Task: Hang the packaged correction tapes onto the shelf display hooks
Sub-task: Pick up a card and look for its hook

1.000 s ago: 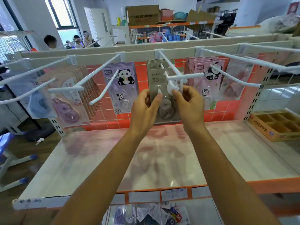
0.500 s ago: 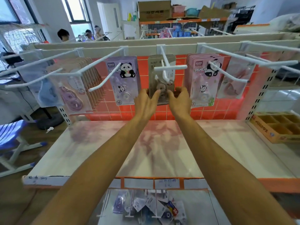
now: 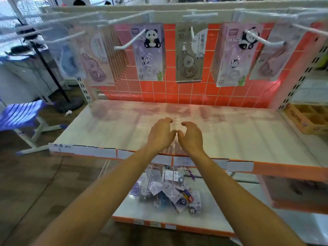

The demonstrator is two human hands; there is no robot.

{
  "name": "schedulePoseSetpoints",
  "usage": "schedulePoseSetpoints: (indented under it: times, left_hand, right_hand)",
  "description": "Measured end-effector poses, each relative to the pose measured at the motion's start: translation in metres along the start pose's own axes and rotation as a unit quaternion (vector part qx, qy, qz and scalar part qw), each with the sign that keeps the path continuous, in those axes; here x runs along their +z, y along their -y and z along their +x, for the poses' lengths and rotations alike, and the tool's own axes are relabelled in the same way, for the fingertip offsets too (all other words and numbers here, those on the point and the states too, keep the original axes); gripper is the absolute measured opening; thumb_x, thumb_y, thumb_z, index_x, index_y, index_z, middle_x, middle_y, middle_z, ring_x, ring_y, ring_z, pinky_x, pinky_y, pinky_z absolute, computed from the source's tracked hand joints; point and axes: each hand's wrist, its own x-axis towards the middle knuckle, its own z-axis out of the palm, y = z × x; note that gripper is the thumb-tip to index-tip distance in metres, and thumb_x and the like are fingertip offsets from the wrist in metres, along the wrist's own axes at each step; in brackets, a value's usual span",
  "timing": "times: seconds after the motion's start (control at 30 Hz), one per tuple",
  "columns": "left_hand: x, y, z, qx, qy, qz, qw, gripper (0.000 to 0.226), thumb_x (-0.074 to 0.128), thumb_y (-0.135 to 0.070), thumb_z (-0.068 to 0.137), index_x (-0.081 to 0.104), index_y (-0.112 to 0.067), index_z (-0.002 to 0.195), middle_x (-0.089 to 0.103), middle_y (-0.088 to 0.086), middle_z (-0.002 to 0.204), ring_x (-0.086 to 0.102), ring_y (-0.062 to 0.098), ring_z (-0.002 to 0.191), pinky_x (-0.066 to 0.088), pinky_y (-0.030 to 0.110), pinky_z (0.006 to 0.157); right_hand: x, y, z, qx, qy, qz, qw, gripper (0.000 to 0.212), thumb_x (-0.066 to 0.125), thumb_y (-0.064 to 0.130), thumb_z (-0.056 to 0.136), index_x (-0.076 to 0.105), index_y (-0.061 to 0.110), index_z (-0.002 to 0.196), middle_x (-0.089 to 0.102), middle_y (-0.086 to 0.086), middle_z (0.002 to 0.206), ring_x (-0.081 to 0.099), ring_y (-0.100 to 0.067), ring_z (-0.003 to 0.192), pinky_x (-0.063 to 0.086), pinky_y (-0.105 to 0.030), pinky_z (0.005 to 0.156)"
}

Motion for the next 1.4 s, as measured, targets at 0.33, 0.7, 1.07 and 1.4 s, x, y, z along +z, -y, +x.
schedulePoseSetpoints:
  times: [0.33, 0.7, 1.07, 1.4]
  left_hand:
    - [-0.005, 0.070, -0.095, 0.056, 0.017, -0.009, 0.998, 0.028, 0.052, -0.018, 0.095, 0.057, -0.010, 0.121, 0.063, 0.010, 0.115, 0.060, 0.028, 0.102, 0.046, 0.039, 0.085]
    - [0.070, 0.130, -0.178, 0.047, 0.126, -0.030, 0.990, 0.027, 0.051, -0.020, 0.096, 0.060, -0.017, 0.122, 0.066, 0.005, 0.118, 0.063, 0.025, 0.104, 0.051, 0.039, 0.087]
    - [0.218, 0.201, -0.160, 0.002, 0.222, 0.020, 0.975, 0.034, 0.056, -0.018, 0.093, 0.055, -0.015, 0.127, 0.060, 0.009, 0.127, 0.059, 0.029, 0.112, 0.048, 0.039, 0.092]
    - [0.384, 0.327, -0.151, -0.046, 0.243, 0.089, 0.965, 0.046, 0.066, -0.024, 0.089, 0.050, -0.020, 0.131, 0.056, 0.003, 0.132, 0.058, 0.024, 0.116, 0.049, 0.037, 0.093]
  right_hand:
    - [0.067, 0.027, -0.109, -0.079, -0.050, 0.057, 0.994, 0.037, 0.048, -0.007, 0.082, 0.062, 0.003, 0.114, 0.063, -0.013, 0.115, 0.055, -0.027, 0.108, 0.042, -0.034, 0.098]
    - [0.136, -0.034, -0.197, 0.000, -0.002, 0.031, 1.000, 0.035, 0.056, -0.003, 0.087, 0.061, 0.008, 0.120, 0.063, -0.011, 0.119, 0.055, -0.022, 0.113, 0.031, -0.012, 0.095]
    - [0.237, -0.170, -0.191, 0.027, 0.098, -0.022, 0.995, 0.035, 0.059, -0.001, 0.084, 0.062, 0.007, 0.118, 0.065, -0.011, 0.116, 0.058, -0.027, 0.109, 0.038, -0.024, 0.093]
    - [0.384, -0.299, -0.183, 0.046, 0.224, -0.118, 0.966, 0.044, 0.055, 0.006, 0.091, 0.049, 0.012, 0.134, 0.053, -0.011, 0.135, 0.047, -0.026, 0.125, 0.036, -0.033, 0.103]
